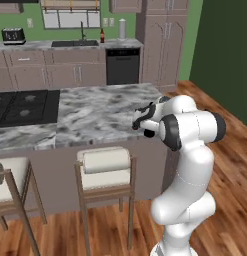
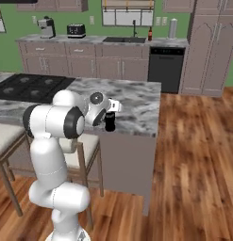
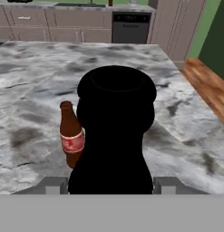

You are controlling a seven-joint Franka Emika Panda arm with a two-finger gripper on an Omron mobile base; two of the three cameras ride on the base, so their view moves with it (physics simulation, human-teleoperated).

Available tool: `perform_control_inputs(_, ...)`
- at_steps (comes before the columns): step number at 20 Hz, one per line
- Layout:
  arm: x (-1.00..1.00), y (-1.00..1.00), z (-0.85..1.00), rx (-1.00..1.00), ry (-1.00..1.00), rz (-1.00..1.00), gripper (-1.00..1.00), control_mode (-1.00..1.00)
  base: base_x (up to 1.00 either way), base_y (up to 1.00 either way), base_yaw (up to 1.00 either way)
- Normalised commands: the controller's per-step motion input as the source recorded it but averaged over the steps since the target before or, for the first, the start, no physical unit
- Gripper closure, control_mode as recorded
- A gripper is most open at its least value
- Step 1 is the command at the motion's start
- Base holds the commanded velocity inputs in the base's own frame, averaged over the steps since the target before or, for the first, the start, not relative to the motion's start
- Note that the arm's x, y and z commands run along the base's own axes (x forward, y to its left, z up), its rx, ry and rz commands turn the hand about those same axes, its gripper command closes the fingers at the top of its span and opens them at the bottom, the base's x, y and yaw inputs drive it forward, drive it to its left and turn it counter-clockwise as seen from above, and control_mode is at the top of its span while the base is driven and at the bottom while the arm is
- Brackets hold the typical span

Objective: Place the large bottle from the dining counter next to the other large bottle outside the sink, and place the small bottle from the dining counter next to the other small bottle inside the sink.

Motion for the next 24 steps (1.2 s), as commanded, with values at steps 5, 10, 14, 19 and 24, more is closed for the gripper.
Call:
perform_control_inputs(5,0.0,0.0,0.0,0.0,0.0,0.0,1.0,1.0,0.02,-0.72,0.0)
perform_control_inputs(10,0.0,0.0,0.0,0.0,0.0,0.0,1.0,1.0,0.1,-0.79,0.0)
perform_control_inputs(14,0.0,0.0,0.0,0.0,0.0,0.0,1.0,1.0,0.15,-0.87,0.0)
perform_control_inputs(19,0.0,0.0,0.0,0.0,0.0,0.0,1.0,1.0,0.16,-0.93,0.0)
perform_control_inputs(24,0.0,0.0,0.0,0.0,0.0,0.0,1.0,1.0,0.15,-0.8,0.0)
